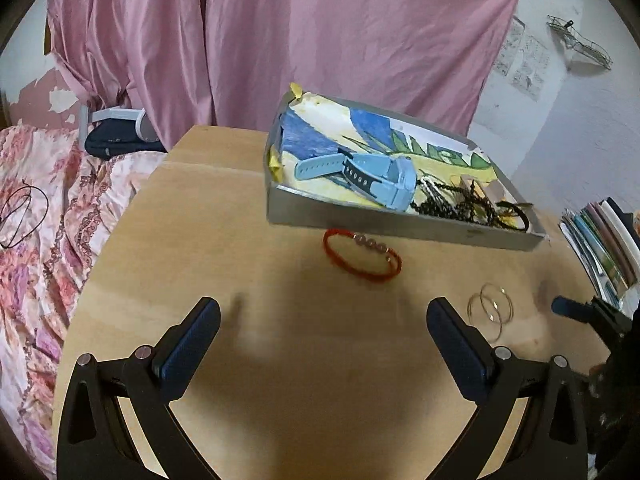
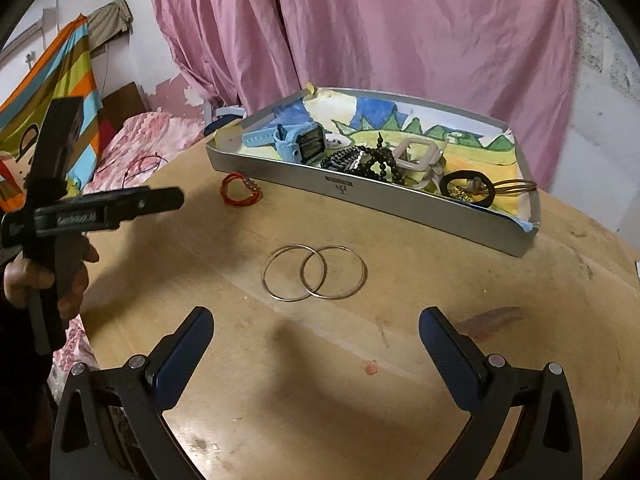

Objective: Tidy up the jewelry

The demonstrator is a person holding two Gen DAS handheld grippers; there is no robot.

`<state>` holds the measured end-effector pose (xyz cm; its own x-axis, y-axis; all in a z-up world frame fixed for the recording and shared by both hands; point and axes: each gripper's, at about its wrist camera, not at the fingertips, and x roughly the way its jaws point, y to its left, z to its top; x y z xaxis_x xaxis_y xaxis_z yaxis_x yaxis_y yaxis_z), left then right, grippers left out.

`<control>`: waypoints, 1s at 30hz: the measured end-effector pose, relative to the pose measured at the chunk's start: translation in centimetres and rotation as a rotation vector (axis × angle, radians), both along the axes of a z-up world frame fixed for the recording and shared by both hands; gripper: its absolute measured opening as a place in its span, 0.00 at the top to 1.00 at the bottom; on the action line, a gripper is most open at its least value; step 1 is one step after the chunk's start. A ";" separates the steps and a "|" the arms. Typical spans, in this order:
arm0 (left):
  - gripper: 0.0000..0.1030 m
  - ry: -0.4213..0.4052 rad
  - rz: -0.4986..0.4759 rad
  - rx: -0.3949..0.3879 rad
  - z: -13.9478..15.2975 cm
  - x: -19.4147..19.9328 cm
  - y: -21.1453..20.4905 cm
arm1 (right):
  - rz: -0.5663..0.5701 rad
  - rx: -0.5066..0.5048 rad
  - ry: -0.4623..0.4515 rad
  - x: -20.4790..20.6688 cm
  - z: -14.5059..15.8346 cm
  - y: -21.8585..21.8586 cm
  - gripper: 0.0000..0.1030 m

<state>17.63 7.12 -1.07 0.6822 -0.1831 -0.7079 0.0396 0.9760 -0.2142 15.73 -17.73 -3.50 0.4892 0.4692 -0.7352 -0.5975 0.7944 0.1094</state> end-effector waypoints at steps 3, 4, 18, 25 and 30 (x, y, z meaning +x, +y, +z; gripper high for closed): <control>0.06 -0.012 0.005 0.000 0.2 1.0 -0.4 | 0.015 -0.016 0.011 0.6 -0.1 0.0 0.00; 0.11 -0.015 0.005 0.002 0.2 1.4 -0.6 | 0.022 -0.022 0.015 0.8 -0.2 0.1 0.00; 0.52 0.035 -0.002 -0.006 -1.2 4.9 -1.1 | 0.082 -0.073 0.063 3.5 -1.2 1.9 0.22; 0.69 0.046 -0.015 0.011 -1.3 5.4 -2.0 | 0.080 -0.086 0.064 4.4 -1.2 2.5 0.36; 0.85 0.046 -0.016 0.026 -1.6 5.5 -2.4 | 0.085 -0.102 0.045 4.1 -1.1 2.8 0.58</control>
<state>23.15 4.77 -2.66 0.6462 -0.1749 -0.7429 0.0464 0.9806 -0.1905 19.83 -14.90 -4.60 0.4160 0.4289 -0.8019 -0.6593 0.7495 0.0589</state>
